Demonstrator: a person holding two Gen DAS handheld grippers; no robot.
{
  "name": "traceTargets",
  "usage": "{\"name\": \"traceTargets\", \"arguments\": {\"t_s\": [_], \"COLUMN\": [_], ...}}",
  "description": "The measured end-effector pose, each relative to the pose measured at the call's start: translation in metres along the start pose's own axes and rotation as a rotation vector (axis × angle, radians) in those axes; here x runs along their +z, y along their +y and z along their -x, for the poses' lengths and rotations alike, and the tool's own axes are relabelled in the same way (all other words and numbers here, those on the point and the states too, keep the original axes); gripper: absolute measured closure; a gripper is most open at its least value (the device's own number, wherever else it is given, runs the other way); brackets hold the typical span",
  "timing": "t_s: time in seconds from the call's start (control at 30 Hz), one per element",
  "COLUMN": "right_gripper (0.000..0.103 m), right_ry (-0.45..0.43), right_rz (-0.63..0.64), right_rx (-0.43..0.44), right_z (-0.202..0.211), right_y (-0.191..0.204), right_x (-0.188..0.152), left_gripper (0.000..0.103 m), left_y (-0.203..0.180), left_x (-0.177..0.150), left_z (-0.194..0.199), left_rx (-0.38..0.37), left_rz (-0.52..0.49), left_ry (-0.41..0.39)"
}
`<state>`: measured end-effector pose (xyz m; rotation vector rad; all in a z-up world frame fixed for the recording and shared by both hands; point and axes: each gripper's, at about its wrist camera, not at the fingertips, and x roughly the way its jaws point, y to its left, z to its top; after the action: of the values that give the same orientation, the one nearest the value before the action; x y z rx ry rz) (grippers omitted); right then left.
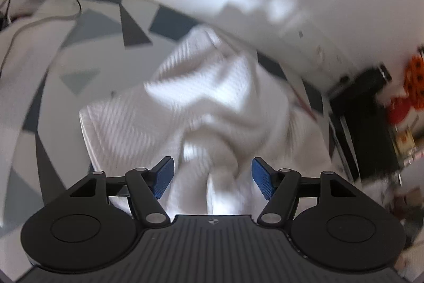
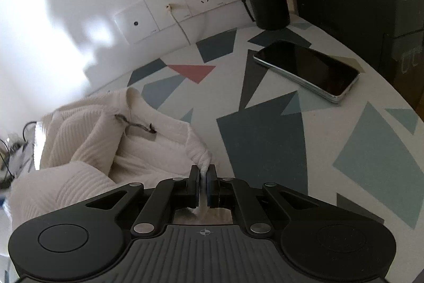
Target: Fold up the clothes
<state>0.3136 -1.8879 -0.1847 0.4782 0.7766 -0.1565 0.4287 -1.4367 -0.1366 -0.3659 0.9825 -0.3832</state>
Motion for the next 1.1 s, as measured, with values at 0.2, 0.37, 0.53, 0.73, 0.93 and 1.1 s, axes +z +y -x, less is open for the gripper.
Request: {"name": "traceTargets", "arguments": {"t_s": [0.2,0.37,0.53,0.73,0.93,1.1], "right_gripper": [0.088,0.076,0.097,0.099,0.099,0.099], "right_ry": [0.029,0.049,0.060,-0.052,-0.019,0.055], "right_rz": [-0.046,-0.031,-0.013,-0.088,-0.078,-0.071], "right_rx": [0.018,0.023,0.013,-0.020,-0.040,-0.026], "right_z": [-0.005,-0.017,-0.026,0.002,0.009,0.002], "right_y": [-0.002,0.002,0.006,0.001,0.008,0.015], "right_x": [0.002,0.000,-0.001,0.002,-0.008,-0.024], "left_gripper": [0.036,0.033,0.090,0.095,0.095,0.093], "left_y": [-0.002,-0.013,-0.010,0.035,0.094,0.114], "left_x": [0.016,0.005,-0.004,0.007,0.039,0.064], "left_z": [-0.028,-0.070,-0.077,-0.038,-0.004,0.004], "left_rx": [0.102,0.125,0.173,0.288,0.443,0.514], "left_rz": [-0.079,-0.204,-0.217,-0.062,0.037,0.072], "left_ry": [0.004,0.109,0.094,-0.060,-0.181,-0.230]}}
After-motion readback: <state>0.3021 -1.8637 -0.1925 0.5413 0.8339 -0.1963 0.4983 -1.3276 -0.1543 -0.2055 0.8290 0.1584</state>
